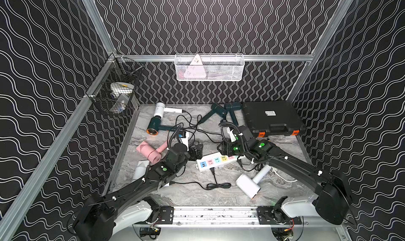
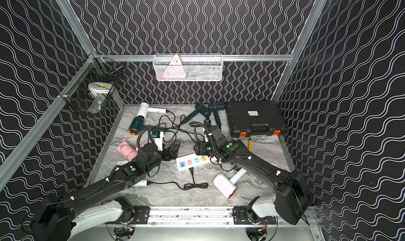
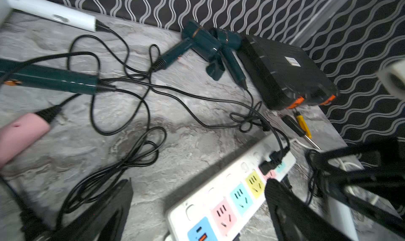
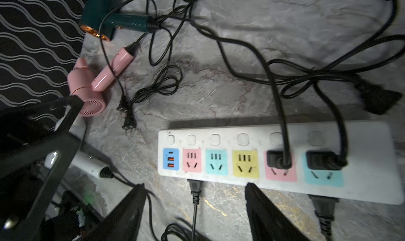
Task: Charge the blow dryers
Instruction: Insert the plug into the socket, then adjust the charging cable at the center of the board.
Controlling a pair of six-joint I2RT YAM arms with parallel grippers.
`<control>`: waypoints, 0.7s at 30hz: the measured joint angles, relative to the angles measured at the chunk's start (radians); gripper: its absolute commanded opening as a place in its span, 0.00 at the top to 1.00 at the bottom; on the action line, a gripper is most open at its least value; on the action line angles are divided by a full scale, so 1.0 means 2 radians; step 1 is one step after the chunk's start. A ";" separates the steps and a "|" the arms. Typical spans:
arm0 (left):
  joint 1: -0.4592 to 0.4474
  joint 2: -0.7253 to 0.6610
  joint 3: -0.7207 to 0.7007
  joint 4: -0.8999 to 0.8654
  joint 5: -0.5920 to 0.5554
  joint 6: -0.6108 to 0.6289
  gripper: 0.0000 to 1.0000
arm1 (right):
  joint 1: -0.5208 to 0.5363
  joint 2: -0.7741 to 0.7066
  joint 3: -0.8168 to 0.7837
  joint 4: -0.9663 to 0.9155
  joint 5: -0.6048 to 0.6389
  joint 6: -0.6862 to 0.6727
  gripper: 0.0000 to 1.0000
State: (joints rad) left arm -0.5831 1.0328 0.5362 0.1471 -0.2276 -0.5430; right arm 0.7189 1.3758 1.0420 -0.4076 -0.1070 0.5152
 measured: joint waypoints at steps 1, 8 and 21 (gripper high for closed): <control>0.013 -0.004 -0.005 -0.003 -0.005 -0.005 0.01 | 0.000 0.001 0.000 0.002 -0.013 0.000 0.22; 0.114 0.048 -0.015 -0.005 0.039 -0.046 0.01 | 0.003 0.036 0.019 0.007 -0.077 0.000 0.23; 0.198 0.037 -0.044 0.012 0.127 -0.084 0.01 | 0.026 0.253 0.141 0.051 -0.108 0.038 0.33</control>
State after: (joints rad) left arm -0.1864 1.1065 0.4473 0.1707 0.0261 -0.7116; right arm 0.7715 1.8809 1.3231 -0.3050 -0.3237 0.5915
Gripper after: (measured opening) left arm 0.989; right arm 0.688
